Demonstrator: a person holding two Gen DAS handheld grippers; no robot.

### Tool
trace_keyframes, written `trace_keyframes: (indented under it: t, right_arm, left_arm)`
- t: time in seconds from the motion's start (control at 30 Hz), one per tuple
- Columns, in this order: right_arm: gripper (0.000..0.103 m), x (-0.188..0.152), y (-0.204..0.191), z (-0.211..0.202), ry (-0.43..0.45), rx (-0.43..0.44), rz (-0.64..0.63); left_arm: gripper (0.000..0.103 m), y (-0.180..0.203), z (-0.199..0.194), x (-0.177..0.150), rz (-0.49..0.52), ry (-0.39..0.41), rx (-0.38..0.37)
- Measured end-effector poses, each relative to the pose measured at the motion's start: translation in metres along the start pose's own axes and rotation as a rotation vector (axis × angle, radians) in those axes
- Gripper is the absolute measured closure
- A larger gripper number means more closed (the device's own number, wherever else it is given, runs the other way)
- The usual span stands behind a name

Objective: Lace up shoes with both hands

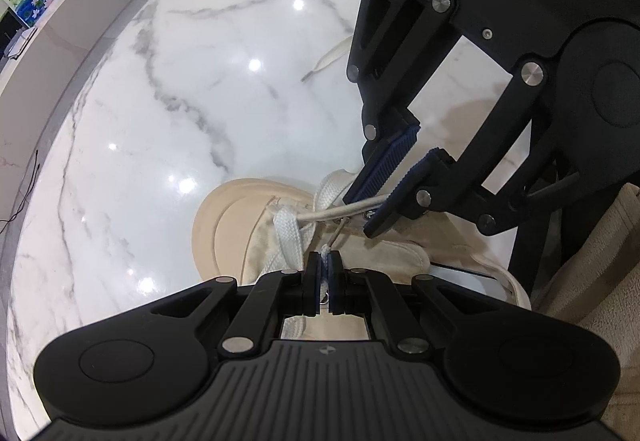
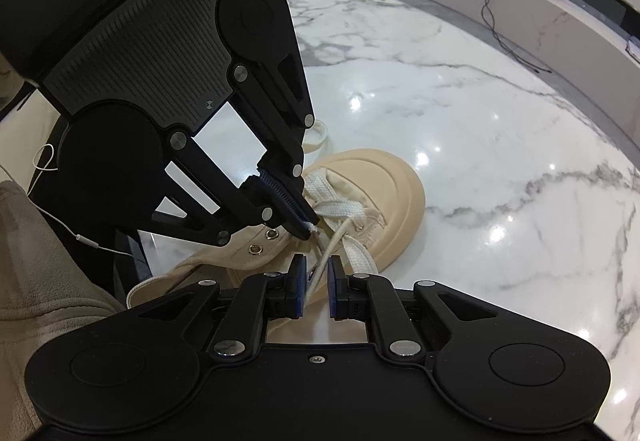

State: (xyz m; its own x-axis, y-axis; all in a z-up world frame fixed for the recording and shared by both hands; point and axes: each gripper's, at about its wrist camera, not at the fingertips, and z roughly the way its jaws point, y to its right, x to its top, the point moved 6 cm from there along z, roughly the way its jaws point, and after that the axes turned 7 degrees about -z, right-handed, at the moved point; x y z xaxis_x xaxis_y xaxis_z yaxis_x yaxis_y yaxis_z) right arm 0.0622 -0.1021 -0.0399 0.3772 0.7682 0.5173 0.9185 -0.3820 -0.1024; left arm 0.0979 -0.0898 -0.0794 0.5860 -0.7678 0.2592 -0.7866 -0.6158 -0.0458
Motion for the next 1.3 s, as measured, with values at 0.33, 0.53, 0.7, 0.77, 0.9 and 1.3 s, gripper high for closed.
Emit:
trace_keyframes:
  t: [0.33, 0.53, 0.7, 0.77, 0.9, 1.3]
  right_arm:
    - [0.094, 0.001, 0.004, 0.004, -0.002, -0.005, 0.012]
    - [0.094, 0.005, 0.001, 0.007, -0.009, -0.013, 0.005]
    - [0.094, 0.009, -0.006, 0.006, -0.018, -0.019, 0.0]
    - [0.094, 0.01, -0.006, 0.006, -0.021, -0.021, -0.001]
    - [0.094, 0.012, -0.005, 0.008, -0.029, -0.026, 0.0]
    - [0.094, 0.02, -0.005, 0.014, -0.039, -0.033, -0.001]
  left_arm:
    - [0.101, -0.002, 0.001, -0.003, -0.008, -0.016, 0.02]
    - [0.101, -0.001, 0.003, -0.003, -0.003, -0.017, 0.029]
    - [0.101, -0.001, 0.002, -0.004, -0.001, -0.014, 0.036]
    - [0.101, 0.0, 0.001, -0.004, 0.002, -0.009, 0.043]
    - [0.101, 0.001, -0.003, -0.004, 0.002, 0.007, 0.05]
    - [0.101, 0.007, -0.012, 0.003, -0.012, 0.059, 0.026]
